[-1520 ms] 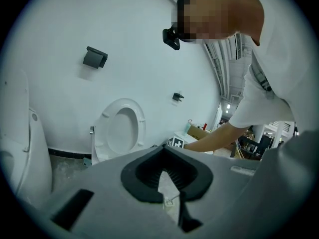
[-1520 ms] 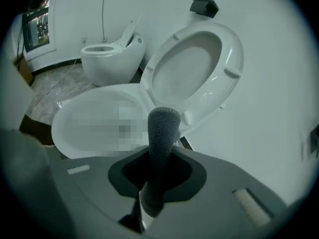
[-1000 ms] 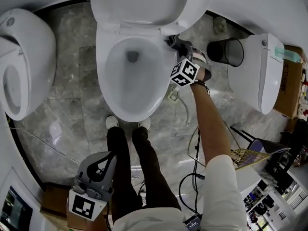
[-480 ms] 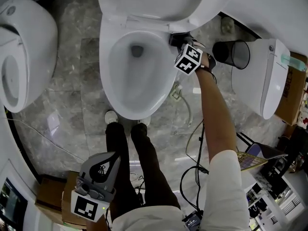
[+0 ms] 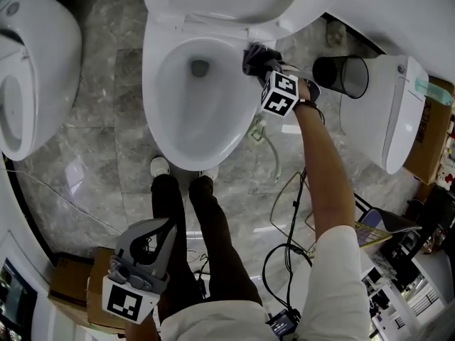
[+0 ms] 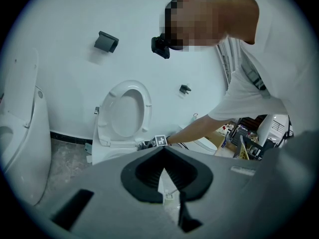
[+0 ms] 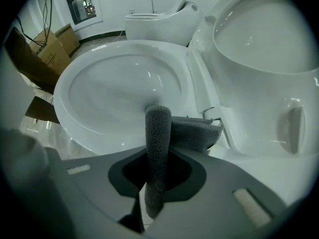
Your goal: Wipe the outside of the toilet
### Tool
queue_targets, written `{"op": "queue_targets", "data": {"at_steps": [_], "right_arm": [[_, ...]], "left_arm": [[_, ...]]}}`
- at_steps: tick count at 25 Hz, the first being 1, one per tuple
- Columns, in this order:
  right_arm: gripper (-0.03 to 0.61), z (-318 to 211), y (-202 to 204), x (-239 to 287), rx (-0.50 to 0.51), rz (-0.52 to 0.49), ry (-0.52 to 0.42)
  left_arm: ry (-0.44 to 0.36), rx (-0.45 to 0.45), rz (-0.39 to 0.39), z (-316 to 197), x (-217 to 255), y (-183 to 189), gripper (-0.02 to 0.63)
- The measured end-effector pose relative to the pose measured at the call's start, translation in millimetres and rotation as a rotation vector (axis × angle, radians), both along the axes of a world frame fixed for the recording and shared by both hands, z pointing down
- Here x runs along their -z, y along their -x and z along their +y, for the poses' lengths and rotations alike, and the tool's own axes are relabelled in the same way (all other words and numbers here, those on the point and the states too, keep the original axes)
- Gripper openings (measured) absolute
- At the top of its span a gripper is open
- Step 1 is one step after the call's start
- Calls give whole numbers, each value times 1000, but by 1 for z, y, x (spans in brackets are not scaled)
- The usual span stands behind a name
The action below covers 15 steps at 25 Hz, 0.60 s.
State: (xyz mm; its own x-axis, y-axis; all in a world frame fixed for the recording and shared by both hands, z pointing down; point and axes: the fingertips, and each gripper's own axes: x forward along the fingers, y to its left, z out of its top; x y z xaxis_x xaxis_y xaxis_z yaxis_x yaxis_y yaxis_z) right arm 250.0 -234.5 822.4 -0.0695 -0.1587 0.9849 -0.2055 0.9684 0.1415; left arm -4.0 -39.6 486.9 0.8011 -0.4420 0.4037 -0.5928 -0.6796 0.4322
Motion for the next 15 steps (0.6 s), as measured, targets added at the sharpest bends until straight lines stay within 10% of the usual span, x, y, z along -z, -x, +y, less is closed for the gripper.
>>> {"op": "queue_targets", "data": {"at_steps": [15], "right_arm": [[52,107,31,3,13,-52,180]], "left_arm": [[-11,-24,17,12,5,-1,-2]]}}
